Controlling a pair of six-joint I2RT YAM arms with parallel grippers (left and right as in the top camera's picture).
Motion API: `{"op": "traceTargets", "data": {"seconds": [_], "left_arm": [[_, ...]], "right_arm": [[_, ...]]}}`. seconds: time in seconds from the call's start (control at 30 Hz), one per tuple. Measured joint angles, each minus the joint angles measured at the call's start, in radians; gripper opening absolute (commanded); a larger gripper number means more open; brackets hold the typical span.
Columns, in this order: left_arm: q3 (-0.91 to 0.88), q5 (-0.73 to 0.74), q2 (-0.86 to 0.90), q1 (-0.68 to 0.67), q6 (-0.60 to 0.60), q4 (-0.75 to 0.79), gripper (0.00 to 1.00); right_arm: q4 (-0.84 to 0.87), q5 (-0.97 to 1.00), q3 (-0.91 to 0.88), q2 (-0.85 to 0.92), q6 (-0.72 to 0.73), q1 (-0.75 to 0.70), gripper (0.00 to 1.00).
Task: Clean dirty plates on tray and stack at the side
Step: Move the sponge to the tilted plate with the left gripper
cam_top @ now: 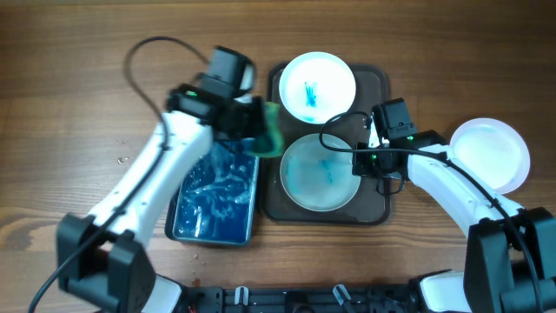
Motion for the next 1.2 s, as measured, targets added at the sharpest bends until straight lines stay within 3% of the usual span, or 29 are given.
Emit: {"op": "traceTargets", "data": {"seconds": [0.27, 0.43, 0.63, 0.83, 1.13, 1.2], "left_arm": [[-0.056, 0.055, 0.238, -0.224, -0.088, 0.233, 0.04], [-0.061, 0.097, 0.340, -0.283, -0.154, 0.342, 0.04], [-0.060, 0.293, 0.392, -0.308, -0.218, 0.475, 0.04], [-0.057, 0.313, 0.394, -0.315, -0.225, 0.446, 0.04], [-0.026, 0.239, 0.383, -0.251, -0.185, 0.196, 0.04], [-0.026, 0.225, 0.377, -0.217, -0.167, 0.157, 0.04]], "right_arm": [[0.000, 0.000, 0.000, 0.000, 0.004, 0.000, 0.04], [0.000, 0.000, 0.000, 0.000, 0.004, 0.000, 0.04], [0.000, -0.015, 0.000, 0.000, -0.002, 0.000, 0.04], [-0.005, -0.015, 0.000, 0.000, -0.005, 0.000, 0.04], [-0.003, 0.005, 0.000, 0.000, -0.054, 0.000, 0.04], [-0.003, -0.004, 0.000, 0.000, -0.090, -0.003, 0.11]]}}
